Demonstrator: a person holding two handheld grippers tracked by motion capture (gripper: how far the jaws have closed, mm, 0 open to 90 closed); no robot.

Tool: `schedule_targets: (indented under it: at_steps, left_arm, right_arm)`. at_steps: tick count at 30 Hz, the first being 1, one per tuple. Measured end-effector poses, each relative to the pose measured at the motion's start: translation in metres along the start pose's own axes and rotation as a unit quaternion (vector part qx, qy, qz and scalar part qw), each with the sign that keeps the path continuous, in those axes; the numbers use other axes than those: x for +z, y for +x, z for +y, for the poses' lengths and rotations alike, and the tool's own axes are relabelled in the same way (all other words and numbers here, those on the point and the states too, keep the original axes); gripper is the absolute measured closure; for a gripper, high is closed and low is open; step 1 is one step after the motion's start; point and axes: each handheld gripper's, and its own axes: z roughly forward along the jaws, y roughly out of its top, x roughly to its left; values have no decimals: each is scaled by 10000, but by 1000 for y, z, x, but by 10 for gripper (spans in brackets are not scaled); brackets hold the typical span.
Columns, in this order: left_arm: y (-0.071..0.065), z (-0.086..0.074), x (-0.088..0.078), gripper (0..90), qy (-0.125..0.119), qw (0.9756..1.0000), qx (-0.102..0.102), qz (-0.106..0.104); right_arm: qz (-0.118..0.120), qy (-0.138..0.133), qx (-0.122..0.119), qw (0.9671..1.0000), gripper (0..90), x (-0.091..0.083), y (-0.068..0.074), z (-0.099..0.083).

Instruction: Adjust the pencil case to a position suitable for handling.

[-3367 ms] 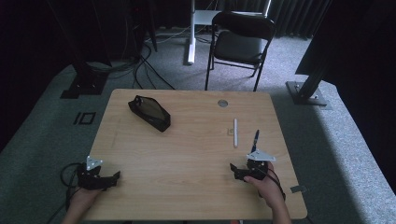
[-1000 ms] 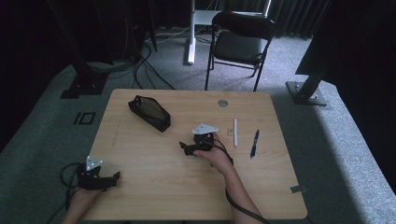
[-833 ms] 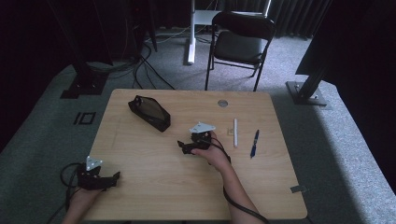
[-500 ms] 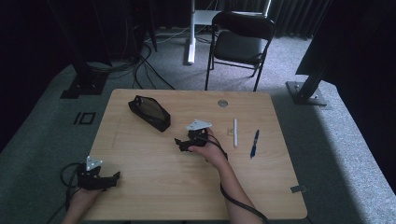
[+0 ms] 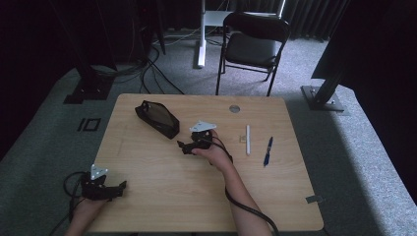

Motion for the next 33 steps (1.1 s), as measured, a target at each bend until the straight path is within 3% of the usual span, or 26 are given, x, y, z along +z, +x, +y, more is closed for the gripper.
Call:
schedule_targets:
  at_steps: [17,22,27,29,33]
  left_arm:
    - [0,0,0,4,0,10000,0,0]
    - [0,0,0,4,1,10000,0,-1]
    - [0,0,0,4,-5,10000,-5,0]
    - [0,0,0,3,-1,10000,-1,0]
    - [0,0,0,3,-5,10000,-4,0]
  right_arm:
    - [23,-109,-10,9999,147,19,6,17]
    - [-33,-127,-170,9998,170,25,8,21]
    - [-131,-242,-168,9995,253,30,8,26]
    - [-285,-323,-265,9987,380,31,8,28]
    - [-378,-406,-210,9982,450,33,6,32]
